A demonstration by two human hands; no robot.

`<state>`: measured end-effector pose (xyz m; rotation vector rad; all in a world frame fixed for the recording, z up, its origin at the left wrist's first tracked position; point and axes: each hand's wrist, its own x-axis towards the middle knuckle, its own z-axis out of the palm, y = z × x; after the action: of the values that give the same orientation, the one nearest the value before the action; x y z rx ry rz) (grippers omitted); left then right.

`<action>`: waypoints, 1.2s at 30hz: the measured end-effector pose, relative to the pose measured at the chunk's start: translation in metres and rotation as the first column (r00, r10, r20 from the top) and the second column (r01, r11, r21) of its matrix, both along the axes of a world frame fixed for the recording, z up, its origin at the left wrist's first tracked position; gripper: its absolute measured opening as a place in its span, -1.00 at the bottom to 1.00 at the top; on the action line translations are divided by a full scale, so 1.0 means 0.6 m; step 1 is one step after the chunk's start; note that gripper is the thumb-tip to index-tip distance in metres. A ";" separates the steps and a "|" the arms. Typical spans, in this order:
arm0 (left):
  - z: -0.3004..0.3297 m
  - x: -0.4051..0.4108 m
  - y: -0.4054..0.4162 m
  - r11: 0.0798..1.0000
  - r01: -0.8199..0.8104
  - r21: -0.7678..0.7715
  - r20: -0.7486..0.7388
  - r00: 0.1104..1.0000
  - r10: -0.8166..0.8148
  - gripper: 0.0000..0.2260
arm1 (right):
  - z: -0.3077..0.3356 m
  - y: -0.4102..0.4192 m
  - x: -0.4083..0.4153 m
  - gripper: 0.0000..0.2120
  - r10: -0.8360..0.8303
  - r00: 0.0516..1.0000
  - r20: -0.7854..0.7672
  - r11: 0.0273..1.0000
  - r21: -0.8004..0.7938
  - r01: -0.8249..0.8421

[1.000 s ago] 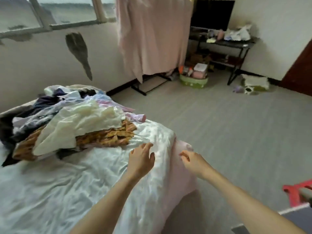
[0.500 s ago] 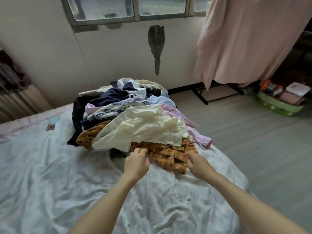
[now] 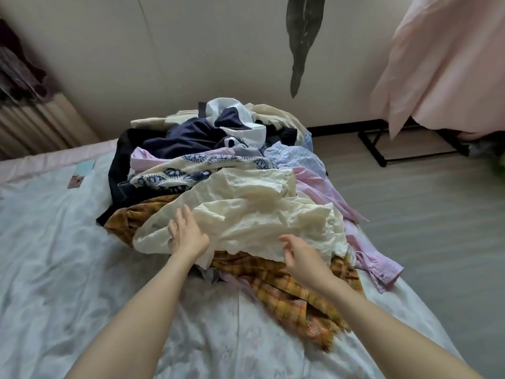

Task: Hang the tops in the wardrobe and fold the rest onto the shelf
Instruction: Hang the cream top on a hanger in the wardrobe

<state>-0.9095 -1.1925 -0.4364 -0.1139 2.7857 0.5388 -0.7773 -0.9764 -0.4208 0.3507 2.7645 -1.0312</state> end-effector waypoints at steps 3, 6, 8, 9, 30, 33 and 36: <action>-0.021 -0.030 0.010 0.998 0.018 -0.066 0.098 0.995 -0.012 -0.18 | -0.021 0.010 -0.018 -0.63 -0.002 1.000 0.001 1.000 -0.025 0.002; -0.027 -0.031 0.019 0.986 0.099 -0.132 0.055 0.994 -0.093 -0.62 | -0.029 0.018 -0.024 -0.61 -0.015 1.000 -0.006 0.999 -0.035 0.015; -0.012 -0.014 0.033 0.989 0.142 -0.030 -0.028 0.989 -0.143 -0.79 | -0.028 0.019 -0.022 -0.58 -0.016 1.000 -0.011 0.999 -0.036 0.016; 0.002 -0.002 0.042 0.985 0.162 0.058 -0.055 0.986 -0.159 -0.79 | -0.023 0.018 -0.020 -0.55 -0.015 1.000 -0.017 0.999 -0.043 0.014; 0.348 0.314 0.159 0.392 0.474 0.788 -0.039 0.675 -0.737 -0.28 | 0.385 0.082 0.295 -0.81 -0.556 0.829 -0.053 0.665 -0.627 0.406; 0.344 0.393 0.188 0.395 0.521 0.756 0.051 0.555 -0.830 -0.72 | 0.417 0.113 0.405 -0.79 -0.680 0.731 -0.054 0.571 -0.664 0.482; 0.382 0.465 0.233 0.430 0.437 0.790 0.108 0.592 -0.799 -0.81 | 0.414 0.148 0.526 -0.69 -0.788 0.611 -0.078 0.580 -0.429 0.693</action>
<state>-0.6302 -1.0527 -0.2069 0.8639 1.7218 1.1088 -0.4616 -0.8875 -0.1726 1.5314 2.5259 -1.8505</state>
